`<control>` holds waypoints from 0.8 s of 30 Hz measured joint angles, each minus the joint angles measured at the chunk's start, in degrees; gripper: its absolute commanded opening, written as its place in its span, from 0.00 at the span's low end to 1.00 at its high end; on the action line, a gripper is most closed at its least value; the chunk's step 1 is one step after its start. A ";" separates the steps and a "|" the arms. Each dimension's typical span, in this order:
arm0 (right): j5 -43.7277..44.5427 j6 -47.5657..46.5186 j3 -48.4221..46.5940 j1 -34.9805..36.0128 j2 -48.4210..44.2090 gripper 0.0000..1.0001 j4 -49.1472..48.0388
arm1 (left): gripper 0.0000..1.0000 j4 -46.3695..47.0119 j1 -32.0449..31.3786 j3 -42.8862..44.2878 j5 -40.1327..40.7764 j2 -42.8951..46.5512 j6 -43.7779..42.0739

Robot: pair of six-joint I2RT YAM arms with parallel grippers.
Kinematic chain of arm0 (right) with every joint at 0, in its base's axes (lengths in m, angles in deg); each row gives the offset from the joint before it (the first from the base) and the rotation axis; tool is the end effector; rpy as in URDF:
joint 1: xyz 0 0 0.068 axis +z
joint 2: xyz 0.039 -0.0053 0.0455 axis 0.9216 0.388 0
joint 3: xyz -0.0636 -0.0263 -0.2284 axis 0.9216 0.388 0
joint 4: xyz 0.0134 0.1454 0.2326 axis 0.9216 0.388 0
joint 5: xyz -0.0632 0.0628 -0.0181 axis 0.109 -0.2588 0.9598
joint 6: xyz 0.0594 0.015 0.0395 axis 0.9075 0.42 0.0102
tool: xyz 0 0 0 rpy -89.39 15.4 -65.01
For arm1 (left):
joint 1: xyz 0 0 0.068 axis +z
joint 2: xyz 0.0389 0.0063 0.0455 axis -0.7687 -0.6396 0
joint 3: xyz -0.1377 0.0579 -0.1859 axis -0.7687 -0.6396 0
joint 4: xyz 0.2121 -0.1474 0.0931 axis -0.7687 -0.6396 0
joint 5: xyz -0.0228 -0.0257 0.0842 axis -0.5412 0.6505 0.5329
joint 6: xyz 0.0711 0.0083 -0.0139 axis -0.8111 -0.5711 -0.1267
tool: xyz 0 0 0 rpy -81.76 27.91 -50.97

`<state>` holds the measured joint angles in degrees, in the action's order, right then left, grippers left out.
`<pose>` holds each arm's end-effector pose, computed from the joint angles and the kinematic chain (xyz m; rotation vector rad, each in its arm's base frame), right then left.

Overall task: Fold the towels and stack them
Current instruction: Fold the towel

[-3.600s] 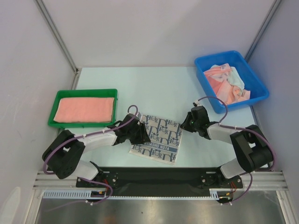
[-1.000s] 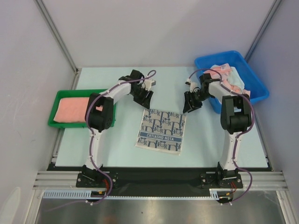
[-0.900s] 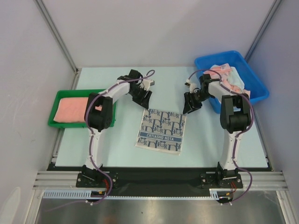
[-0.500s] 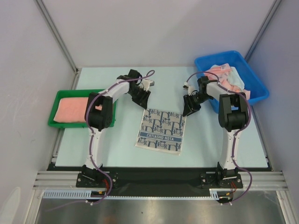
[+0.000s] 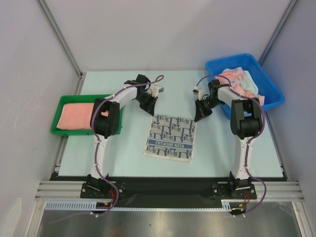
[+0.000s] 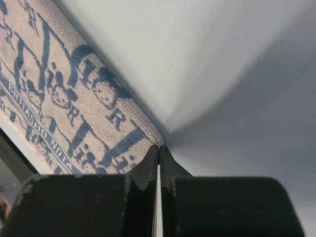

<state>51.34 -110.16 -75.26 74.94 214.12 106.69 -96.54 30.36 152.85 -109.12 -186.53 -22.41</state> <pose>0.4072 0.0920 0.0905 -0.7593 2.6904 0.8941 0.4326 -0.1865 0.1008 0.9987 2.5802 -0.6890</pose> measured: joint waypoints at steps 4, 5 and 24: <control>1.68 -0.09 -2.03 0.74 -0.02 0.00 -2.03 | 0.00 0.61 0.20 0.02 1.46 0.02 1.73; 2.10 -0.20 -2.91 0.96 -0.02 0.00 -2.67 | 0.00 0.92 0.37 0.02 1.99 0.04 2.51; 7.93 0.90 -14.69 2.51 6.38 0.39 -7.72 | 0.44 3.50 4.68 4.66 12.76 0.13 7.65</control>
<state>59.27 -109.27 -89.95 77.45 220.51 98.98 -93.04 35.04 157.50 -96.35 -186.40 -14.76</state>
